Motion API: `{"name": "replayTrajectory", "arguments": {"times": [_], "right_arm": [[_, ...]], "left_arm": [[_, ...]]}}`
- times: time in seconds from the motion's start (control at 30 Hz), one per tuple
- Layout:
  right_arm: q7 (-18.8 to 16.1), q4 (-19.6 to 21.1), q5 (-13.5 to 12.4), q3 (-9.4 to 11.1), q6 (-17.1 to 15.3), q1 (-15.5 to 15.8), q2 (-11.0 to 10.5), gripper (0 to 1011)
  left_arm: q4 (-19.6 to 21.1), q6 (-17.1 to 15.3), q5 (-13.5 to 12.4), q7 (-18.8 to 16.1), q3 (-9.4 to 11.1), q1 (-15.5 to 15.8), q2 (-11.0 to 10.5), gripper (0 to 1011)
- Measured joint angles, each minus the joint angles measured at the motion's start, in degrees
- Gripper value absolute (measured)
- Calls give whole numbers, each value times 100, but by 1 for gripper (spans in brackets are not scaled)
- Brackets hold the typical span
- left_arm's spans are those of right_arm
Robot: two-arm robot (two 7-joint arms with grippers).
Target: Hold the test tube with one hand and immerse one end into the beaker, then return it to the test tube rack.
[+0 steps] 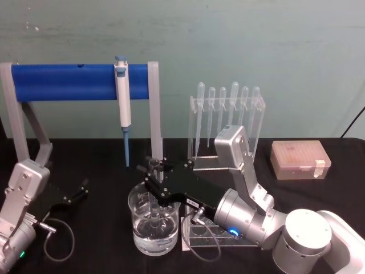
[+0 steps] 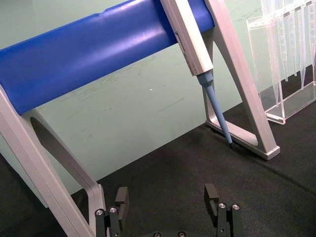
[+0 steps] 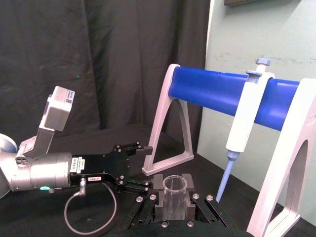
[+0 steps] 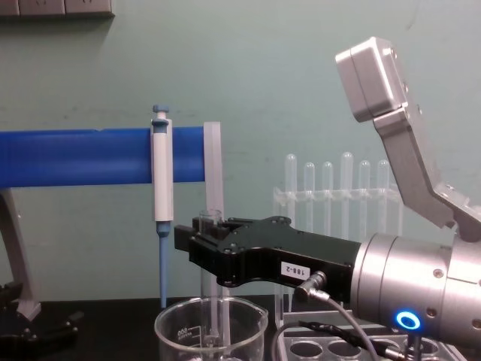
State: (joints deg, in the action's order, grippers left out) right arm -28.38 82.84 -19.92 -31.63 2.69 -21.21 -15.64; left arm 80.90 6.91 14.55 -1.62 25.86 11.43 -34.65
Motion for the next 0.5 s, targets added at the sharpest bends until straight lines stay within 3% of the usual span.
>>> {"name": "replayTrajectory", "arguments": {"times": [0.5], "right_arm": [[0,0,0,0,0,0,0,224]], "left_arm": [[0,0,0,0,0,0,0,1000]]}}
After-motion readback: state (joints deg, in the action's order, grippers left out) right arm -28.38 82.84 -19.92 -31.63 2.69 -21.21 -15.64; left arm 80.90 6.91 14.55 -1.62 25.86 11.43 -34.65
